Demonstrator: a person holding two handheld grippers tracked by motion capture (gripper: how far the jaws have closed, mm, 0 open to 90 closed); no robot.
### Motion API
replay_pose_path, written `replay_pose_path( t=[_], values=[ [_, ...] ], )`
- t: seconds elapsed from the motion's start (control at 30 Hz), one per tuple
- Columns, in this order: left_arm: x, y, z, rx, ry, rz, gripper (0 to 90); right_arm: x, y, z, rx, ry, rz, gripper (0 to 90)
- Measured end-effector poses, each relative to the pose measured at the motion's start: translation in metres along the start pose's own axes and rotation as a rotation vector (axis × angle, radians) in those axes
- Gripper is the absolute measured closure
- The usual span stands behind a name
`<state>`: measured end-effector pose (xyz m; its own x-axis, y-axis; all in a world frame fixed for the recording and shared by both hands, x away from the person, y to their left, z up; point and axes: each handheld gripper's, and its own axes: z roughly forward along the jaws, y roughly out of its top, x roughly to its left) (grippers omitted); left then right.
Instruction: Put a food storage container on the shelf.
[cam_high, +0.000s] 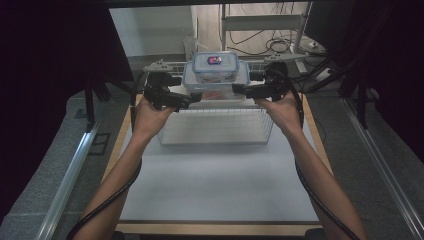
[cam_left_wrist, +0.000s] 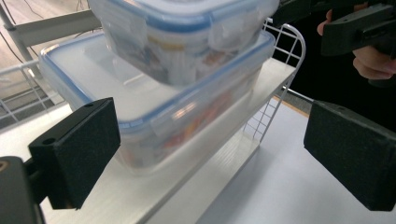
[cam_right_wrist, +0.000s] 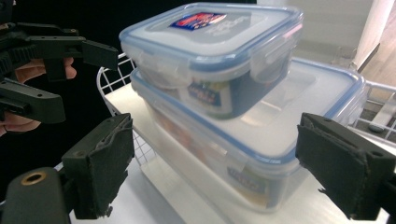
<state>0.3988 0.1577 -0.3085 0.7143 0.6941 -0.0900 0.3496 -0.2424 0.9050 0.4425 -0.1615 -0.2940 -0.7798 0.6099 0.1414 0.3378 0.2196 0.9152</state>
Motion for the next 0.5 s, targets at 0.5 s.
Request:
replay_pose_path(
  t=[0.5],
  values=[
    [-0.024,-0.032,-0.014,-0.004,0.023,0.048,2.7,0.019,-0.025,-0.012,0.014,-0.013,-0.055,10.2]
  ],
)
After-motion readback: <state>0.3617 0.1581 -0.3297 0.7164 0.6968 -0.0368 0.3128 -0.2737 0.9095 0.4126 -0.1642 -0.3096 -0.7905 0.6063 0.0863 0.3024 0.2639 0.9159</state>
